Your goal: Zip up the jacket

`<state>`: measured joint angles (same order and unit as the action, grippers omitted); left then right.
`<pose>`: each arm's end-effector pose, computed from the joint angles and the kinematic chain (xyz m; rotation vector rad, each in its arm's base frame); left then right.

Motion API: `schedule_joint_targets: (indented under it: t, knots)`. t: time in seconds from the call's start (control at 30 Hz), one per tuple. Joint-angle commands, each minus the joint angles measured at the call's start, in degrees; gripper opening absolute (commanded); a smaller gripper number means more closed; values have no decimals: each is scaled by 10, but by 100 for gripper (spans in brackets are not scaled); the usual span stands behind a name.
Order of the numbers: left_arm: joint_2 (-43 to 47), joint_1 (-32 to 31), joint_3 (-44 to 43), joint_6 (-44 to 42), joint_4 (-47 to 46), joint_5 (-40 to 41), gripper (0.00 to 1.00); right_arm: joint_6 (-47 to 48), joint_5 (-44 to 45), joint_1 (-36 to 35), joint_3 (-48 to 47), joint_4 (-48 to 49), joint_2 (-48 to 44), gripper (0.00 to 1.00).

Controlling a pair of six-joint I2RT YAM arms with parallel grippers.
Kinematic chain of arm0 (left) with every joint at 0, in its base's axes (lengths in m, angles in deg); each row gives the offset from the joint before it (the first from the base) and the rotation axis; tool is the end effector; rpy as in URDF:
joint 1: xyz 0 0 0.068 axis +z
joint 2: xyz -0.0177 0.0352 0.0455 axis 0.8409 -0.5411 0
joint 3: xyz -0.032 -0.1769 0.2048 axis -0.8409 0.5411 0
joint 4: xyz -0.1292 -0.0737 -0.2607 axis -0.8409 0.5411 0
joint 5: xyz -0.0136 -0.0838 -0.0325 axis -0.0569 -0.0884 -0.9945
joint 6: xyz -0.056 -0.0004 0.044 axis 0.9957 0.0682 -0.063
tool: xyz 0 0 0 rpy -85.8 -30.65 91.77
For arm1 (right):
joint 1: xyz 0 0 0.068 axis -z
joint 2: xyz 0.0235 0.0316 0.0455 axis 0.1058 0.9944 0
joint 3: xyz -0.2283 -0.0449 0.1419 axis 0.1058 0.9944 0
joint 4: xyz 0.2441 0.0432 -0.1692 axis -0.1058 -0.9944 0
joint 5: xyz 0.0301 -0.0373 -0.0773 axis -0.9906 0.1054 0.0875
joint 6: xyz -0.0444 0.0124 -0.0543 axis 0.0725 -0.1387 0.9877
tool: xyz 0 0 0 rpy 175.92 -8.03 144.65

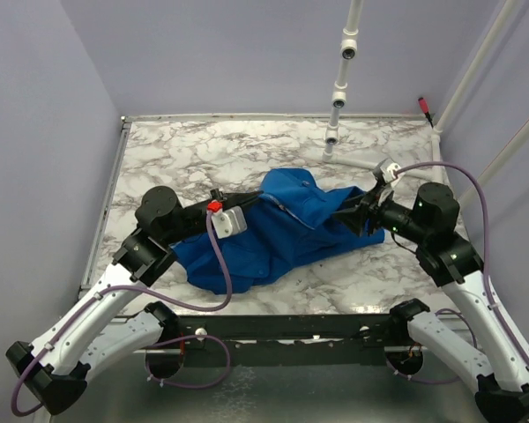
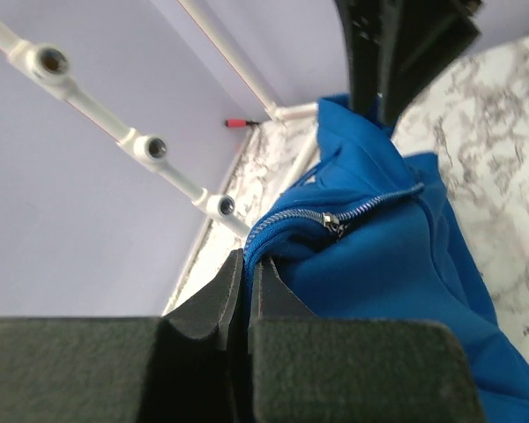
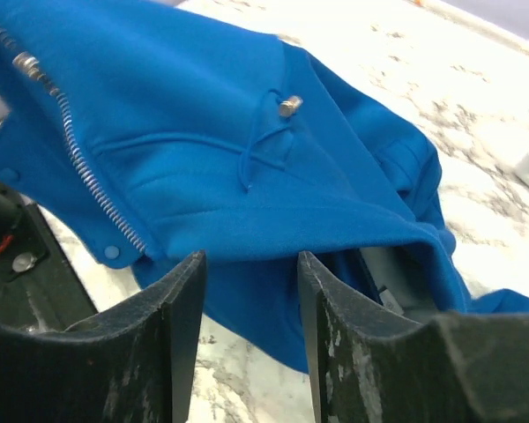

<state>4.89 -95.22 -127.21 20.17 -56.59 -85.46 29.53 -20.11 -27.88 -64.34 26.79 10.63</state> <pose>0.1717 -0.1738 0.3860 1.2387 0.9336 -0.4797 0.2007 0.1095 0.3542 -0.6879 1.7188 0.7015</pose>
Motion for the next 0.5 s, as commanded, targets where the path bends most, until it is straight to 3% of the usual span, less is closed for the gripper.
schedule_joint_targets:
  t: [0.0,0.1,0.2,0.4,0.47]
  knots:
    - [0,1,-50,62,-86,28,0,-67,-141,-2,-2,31,-60,54]
    - [-6,1,-52,82,-108,25,0,-160,-261,-2,-3,141,-55,62]
    - [-13,1,-54,94,-116,10,0,-285,-319,-2,10,308,-12,70]
    - [-27,1,-71,132,-119,1,0,-366,-374,-20,29,475,92,66]
    - [-38,1,-82,146,-123,-1,0,-348,-376,-45,28,479,118,64]
